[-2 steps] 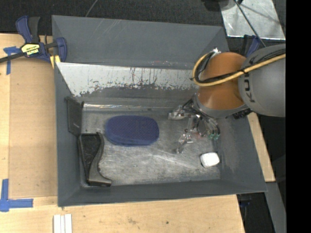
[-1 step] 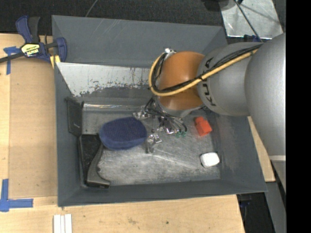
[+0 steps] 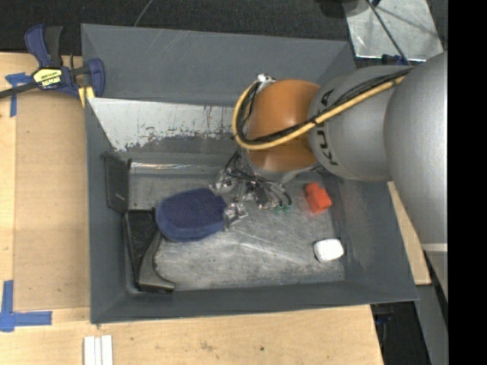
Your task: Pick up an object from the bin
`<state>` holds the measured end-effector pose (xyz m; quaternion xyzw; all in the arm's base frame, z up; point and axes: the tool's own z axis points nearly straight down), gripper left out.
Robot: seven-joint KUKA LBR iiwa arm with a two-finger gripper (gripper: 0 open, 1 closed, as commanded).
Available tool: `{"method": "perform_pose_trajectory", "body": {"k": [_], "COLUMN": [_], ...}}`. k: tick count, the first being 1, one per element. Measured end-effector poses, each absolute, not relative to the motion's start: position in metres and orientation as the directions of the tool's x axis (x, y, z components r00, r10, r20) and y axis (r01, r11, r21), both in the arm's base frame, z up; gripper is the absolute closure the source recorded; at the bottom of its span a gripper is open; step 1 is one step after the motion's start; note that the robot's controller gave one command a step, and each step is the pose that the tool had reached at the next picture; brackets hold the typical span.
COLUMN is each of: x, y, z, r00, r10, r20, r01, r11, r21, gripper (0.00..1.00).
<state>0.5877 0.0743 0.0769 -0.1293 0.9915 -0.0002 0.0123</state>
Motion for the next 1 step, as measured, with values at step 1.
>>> {"method": "perform_pose_trajectory", "body": {"k": [1], "x": [0.5826], "y": [0.0674], "z": [0.2541], "r00": [-0.961], "r10": [-0.277], "r20": [-0.013], "r01": [-0.277], "r11": [0.961], "r21": [-0.003], "gripper": [1.00]}}
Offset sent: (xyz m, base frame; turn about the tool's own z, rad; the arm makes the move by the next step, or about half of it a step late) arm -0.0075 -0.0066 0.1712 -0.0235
